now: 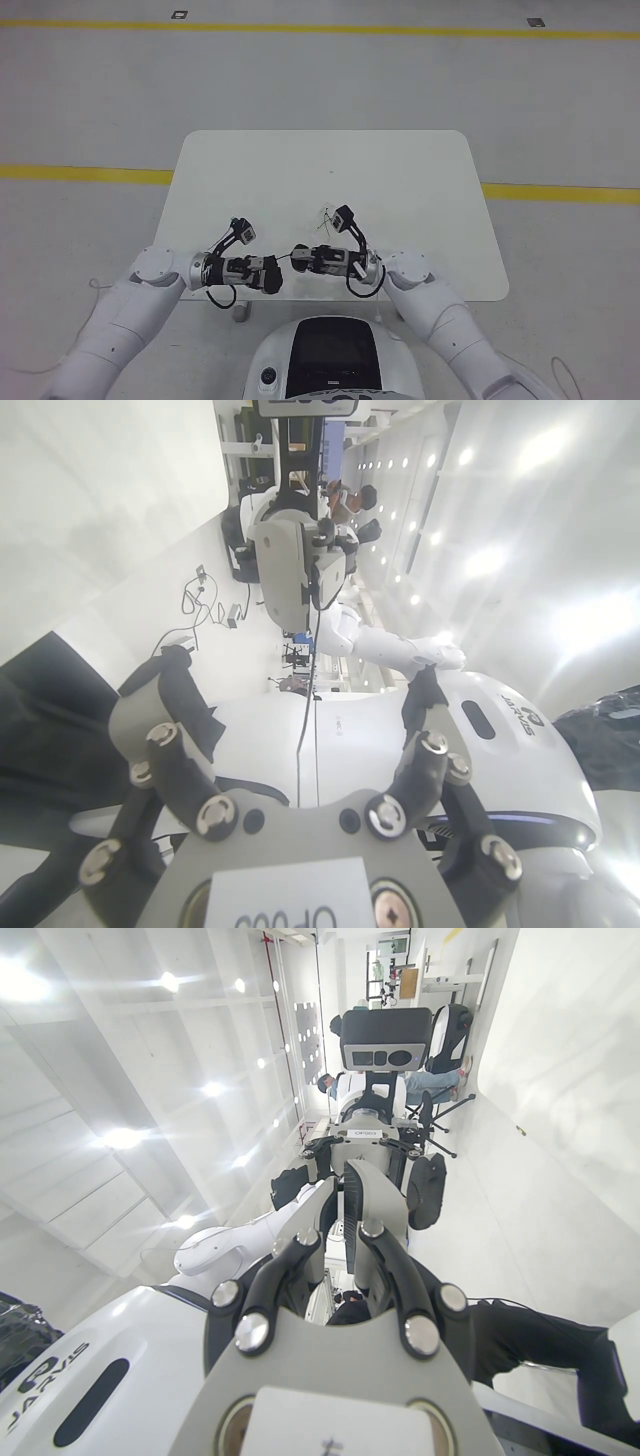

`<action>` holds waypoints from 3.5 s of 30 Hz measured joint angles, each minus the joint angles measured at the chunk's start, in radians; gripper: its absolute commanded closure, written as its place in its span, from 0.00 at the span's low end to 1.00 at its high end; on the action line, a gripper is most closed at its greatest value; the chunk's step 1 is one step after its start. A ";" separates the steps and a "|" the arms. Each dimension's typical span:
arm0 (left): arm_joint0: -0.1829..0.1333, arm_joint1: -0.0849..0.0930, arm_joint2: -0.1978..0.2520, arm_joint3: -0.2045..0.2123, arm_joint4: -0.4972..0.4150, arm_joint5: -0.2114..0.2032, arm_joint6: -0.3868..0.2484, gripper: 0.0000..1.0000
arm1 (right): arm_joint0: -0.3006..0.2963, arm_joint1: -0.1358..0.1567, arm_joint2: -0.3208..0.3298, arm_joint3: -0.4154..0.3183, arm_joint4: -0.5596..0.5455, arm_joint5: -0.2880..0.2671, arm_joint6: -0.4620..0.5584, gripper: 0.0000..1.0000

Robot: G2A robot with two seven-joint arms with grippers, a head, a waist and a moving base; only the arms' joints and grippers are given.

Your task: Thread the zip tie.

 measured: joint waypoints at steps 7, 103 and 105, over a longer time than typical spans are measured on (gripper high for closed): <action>0.001 0.003 0.001 -0.003 -0.002 0.011 0.006 0.00 | -0.016 0.010 0.001 -0.034 -0.010 0.006 -0.017 1.00; -0.007 0.019 0.025 0.012 0.001 0.013 0.071 1.00 | 0.036 0.065 -0.109 -0.052 -0.050 0.070 -0.031 1.00; -0.007 0.019 0.026 0.012 0.001 0.013 0.071 1.00 | 0.036 0.065 -0.110 -0.050 -0.047 0.071 -0.034 1.00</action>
